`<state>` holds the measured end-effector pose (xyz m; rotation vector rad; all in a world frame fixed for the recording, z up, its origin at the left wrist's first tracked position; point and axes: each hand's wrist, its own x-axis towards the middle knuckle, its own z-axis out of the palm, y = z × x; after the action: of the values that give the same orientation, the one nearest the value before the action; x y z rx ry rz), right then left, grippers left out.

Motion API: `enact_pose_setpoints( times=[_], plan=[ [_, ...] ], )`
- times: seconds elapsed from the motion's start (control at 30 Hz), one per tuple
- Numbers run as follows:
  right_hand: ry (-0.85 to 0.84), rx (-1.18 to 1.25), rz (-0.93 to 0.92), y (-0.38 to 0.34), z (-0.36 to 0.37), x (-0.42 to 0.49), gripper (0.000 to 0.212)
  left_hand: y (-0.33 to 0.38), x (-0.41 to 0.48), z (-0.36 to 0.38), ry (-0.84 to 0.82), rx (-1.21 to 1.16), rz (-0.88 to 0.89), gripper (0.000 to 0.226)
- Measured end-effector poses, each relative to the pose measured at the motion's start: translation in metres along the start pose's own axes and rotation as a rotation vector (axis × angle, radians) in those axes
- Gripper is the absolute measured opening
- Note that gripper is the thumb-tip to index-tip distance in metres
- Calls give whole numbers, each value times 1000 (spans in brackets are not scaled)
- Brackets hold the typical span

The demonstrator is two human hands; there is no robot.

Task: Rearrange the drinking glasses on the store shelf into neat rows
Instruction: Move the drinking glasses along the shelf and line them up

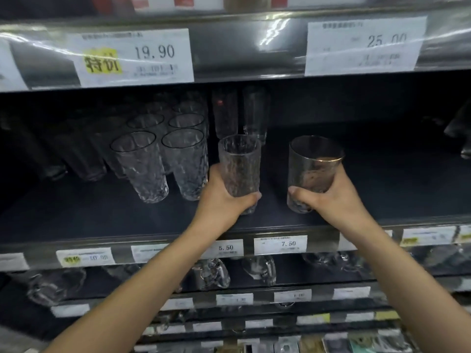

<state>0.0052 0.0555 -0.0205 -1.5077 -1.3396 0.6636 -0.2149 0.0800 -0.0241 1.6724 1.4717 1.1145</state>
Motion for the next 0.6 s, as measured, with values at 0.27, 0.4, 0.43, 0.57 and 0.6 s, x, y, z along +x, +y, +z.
enact_pose_setpoints(
  times=[0.27, 0.4, 0.43, 0.57, 0.6],
  plan=[
    [-38, -28, 26, -5, 2, 1, 73, 1, 43, 15, 55, 10, -13, 75],
    [-61, -16, -8, -9, 9, 4, 68, 0, 72, 28, 93, -11, -49, 75],
    [-65, -15, -16, -9, 11, 4, 68, -3, 80, 31, 109, -21, -56, 75],
    [-86, -9, -34, -8, 11, 4, 67, -10, 113, 44, 200, -73, -81, 83],
    [-87, -8, -37, -7, 10, 5, 66, -11, 119, 46, 221, -83, -87, 84]
  ],
)
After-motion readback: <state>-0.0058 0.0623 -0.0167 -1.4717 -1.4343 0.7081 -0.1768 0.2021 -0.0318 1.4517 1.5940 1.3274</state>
